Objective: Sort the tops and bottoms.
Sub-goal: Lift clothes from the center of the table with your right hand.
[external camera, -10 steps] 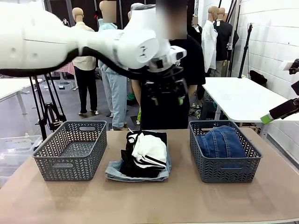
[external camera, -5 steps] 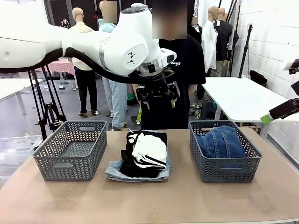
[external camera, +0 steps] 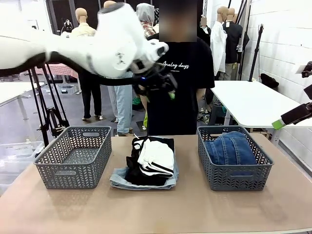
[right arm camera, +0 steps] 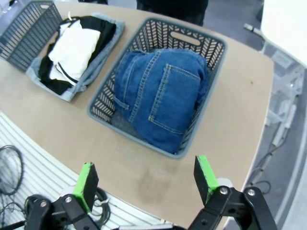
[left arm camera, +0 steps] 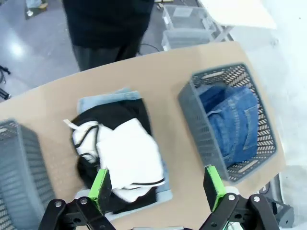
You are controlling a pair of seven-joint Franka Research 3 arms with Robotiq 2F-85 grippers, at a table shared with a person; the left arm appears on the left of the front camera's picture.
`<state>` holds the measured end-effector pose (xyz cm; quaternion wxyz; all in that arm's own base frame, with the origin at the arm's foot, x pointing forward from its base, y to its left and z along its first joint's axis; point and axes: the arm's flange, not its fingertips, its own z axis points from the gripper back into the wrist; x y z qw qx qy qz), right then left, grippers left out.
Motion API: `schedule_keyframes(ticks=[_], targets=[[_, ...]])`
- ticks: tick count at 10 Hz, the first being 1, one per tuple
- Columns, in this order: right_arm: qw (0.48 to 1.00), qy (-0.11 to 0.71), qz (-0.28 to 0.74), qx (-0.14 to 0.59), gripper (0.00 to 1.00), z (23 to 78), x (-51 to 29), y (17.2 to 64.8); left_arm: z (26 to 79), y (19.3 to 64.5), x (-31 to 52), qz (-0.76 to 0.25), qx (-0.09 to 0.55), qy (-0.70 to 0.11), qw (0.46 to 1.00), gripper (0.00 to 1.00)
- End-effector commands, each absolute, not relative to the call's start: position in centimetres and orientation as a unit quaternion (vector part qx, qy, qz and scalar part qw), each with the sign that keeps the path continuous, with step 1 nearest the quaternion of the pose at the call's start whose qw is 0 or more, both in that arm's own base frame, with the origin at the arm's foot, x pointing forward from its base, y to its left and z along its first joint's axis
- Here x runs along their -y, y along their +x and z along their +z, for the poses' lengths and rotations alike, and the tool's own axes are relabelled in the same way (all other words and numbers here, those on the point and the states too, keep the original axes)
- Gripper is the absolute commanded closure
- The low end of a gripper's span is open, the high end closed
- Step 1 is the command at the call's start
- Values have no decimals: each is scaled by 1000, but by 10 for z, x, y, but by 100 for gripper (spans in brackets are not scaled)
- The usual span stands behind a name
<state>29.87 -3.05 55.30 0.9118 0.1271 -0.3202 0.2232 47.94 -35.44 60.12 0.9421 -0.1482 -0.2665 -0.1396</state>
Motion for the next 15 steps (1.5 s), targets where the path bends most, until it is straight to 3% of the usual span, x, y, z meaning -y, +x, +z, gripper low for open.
schedule_keyframes(ticks=[1, 4, 8, 11, 13, 15], targets=[[913, 126, 225, 316, 0, 552, 31, 299, 595, 456, 276, -115, 251, -113, 954, 0], [913, 126, 225, 316, 0, 552, 31, 299, 595, 461, 223, -68, 242, -89, 964, 0], [913, 126, 225, 316, 0, 552, 31, 299, 592, 446, 211, -69, 220, -89, 969, 0], [912, 127, 223, 320, 0, 553, 31, 299, 592, 459, 216, -63, 226, -81, 969, 0], [861, 223, 287, 357, 0, 578, -36, 320, 592, 459, 216, -63, 226, -81, 969, 0], [848, 280, 327, 308, 0, 578, -106, 370, 592, 459, 216, -63, 226, -81, 969, 0]])
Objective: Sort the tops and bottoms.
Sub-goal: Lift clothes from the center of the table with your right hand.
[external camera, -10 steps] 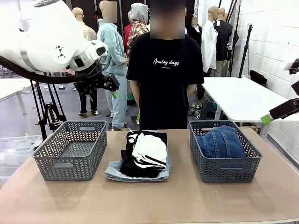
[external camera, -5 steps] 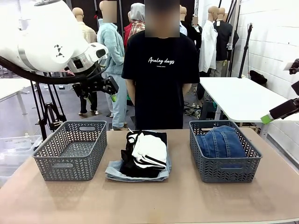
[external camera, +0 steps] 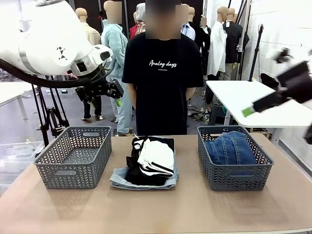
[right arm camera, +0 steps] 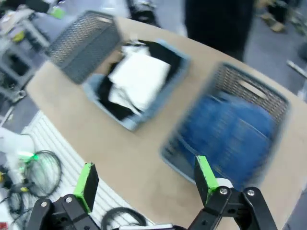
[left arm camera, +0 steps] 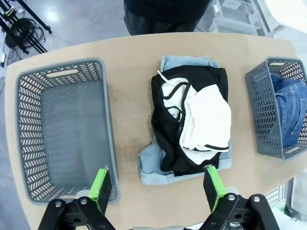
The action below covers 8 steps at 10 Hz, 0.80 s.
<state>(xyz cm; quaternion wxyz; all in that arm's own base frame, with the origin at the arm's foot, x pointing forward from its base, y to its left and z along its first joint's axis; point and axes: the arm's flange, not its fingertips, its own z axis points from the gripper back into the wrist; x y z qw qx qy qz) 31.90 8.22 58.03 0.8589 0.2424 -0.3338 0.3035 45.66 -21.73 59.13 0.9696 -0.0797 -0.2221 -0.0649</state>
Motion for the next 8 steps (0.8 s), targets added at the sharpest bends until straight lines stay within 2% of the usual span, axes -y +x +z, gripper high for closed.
schedule_keyframes(ticks=[1, 4, 6, 8], targets=[[848, 293, 336, 287, 0, 572, -141, 397, 592, 459, 216, -63, 226, -81, 969, 0], [868, 278, 327, 251, 0, 538, -225, 460, 592, 459, 216, -63, 226, -81, 969, 0], [880, 275, 313, 230, 0, 516, -255, 476, 592, 459, 216, -63, 226, -81, 969, 0], [886, 264, 325, 202, 0, 507, -253, 468, 592, 459, 216, -63, 226, -81, 969, 0]])
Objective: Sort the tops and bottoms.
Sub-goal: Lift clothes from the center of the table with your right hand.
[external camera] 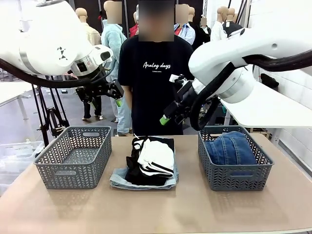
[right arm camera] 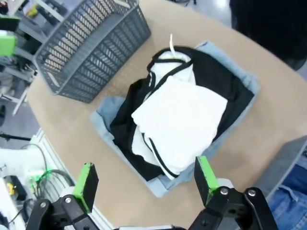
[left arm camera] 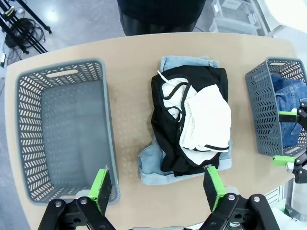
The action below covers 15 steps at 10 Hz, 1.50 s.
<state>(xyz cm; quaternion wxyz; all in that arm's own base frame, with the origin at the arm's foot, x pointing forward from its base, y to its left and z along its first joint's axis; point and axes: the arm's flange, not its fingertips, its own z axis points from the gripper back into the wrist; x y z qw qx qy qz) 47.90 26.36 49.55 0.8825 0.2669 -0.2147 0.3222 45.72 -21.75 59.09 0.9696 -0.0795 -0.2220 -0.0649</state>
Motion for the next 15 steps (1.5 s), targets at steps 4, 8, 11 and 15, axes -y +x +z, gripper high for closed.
schedule_keyframes(ticks=[4, 8, 11, 15], targets=[[883, 264, 321, 217, 0, 498, -262, 479, 592, 459, 216, -63, 226, -81, 969, 0], [909, 206, 300, 203, 0, 446, -311, 480, 592, 459, 216, -63, 226, -81, 969, 0], [922, 147, 313, 176, 0, 410, -358, 501, 592, 459, 216, -63, 226, -81, 969, 0], [926, 84, 296, 220, 0, 406, -372, 516, 592, 459, 216, -63, 226, -81, 969, 0]])
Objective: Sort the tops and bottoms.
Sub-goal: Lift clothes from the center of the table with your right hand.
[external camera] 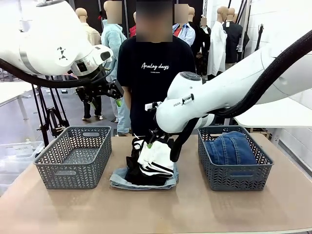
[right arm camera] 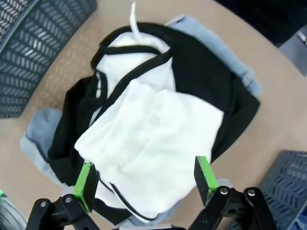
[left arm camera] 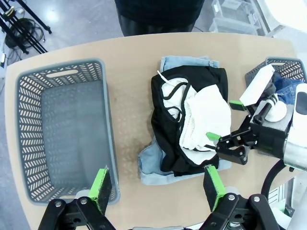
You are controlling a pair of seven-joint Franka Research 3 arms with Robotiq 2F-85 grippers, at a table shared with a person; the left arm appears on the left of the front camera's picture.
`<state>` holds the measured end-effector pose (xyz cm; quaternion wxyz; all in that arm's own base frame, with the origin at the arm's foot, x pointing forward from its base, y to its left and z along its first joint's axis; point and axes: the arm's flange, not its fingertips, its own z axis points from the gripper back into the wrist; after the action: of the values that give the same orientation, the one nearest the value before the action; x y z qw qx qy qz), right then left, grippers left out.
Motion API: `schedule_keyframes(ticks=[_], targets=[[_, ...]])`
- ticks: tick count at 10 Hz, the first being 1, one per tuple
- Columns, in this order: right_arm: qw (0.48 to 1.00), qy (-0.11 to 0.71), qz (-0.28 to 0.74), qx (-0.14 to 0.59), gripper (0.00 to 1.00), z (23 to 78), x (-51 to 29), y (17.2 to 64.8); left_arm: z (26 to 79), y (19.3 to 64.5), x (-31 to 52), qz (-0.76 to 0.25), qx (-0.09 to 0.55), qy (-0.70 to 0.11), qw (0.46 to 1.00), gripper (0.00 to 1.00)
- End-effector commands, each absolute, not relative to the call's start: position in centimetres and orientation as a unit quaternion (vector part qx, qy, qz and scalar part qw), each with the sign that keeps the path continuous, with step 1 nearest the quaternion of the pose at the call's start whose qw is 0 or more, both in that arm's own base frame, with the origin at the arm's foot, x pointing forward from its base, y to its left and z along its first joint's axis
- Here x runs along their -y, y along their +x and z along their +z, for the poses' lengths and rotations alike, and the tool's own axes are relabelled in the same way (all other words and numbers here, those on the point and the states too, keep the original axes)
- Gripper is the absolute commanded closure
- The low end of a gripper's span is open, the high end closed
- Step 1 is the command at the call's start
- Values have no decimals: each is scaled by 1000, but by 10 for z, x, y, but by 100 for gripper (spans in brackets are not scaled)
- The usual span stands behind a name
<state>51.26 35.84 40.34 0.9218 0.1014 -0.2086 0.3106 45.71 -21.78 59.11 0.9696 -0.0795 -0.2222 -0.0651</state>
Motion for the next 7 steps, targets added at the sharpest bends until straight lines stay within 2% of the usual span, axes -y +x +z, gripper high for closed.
schedule_keyframes(ticks=[1, 5, 7], targets=[[926, 79, 298, 220, 0, 408, -376, 521, 592, 459, 216, -63, 226, -81, 969, 0], [940, 67, 285, 174, 0, 397, -383, 532, 592, 459, 216, -63, 226, -81, 969, 0], [930, 86, 300, 196, 0, 402, -368, 523, 592, 459, 216, -63, 226, -81, 969, 0]])
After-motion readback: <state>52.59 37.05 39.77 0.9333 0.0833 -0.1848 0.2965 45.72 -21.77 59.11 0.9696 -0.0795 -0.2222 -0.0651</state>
